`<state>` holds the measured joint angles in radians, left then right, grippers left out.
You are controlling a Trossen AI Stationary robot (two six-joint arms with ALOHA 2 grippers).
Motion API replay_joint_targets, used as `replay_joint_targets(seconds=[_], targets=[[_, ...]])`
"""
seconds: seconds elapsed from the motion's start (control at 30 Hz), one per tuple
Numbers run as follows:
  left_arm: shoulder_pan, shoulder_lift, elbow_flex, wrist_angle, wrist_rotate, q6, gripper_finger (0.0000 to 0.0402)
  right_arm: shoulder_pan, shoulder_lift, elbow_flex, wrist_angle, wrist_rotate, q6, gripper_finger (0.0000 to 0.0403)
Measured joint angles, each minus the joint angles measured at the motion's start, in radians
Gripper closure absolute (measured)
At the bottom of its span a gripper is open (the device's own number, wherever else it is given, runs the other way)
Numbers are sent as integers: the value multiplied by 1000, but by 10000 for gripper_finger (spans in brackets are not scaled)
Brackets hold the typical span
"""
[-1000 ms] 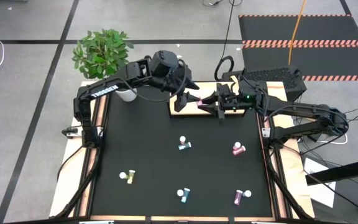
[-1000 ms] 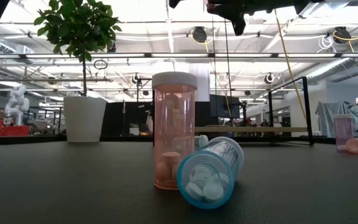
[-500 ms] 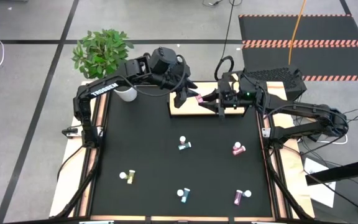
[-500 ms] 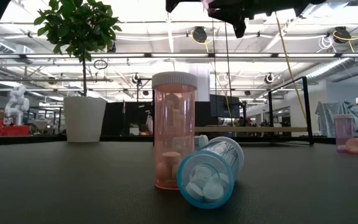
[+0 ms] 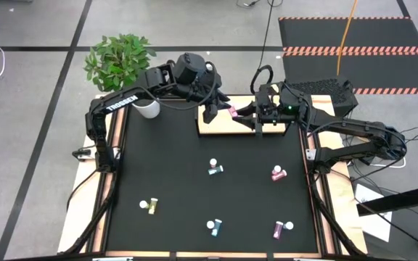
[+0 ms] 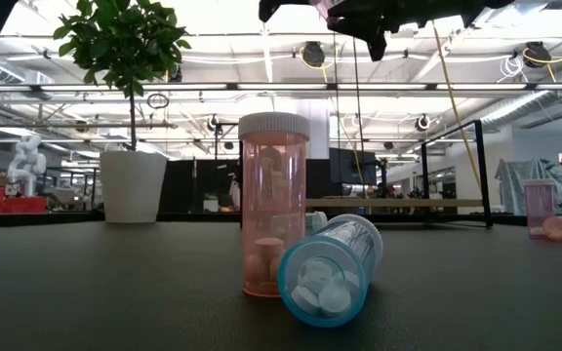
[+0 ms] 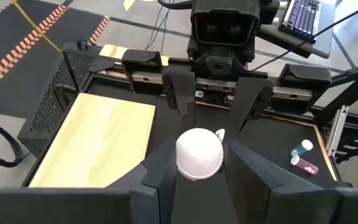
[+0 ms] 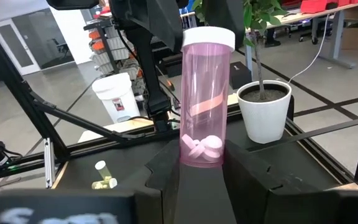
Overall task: Pick and place medicine bottles onto shelf by color
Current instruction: Put the top left pink pill bottle on the shelf
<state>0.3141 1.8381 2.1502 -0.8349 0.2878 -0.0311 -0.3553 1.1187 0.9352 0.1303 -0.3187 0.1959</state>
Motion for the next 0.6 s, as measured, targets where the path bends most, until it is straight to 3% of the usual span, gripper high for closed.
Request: replay_joint_targets(seconds=[0.3, 0.6], targets=[[0, 0, 0, 2, 0, -2, 280, 0, 0, 0, 0, -1, -24, 298], [-1, 0, 0, 30, 5, -9, 209, -3, 0, 0, 27, -27, -67, 298]])
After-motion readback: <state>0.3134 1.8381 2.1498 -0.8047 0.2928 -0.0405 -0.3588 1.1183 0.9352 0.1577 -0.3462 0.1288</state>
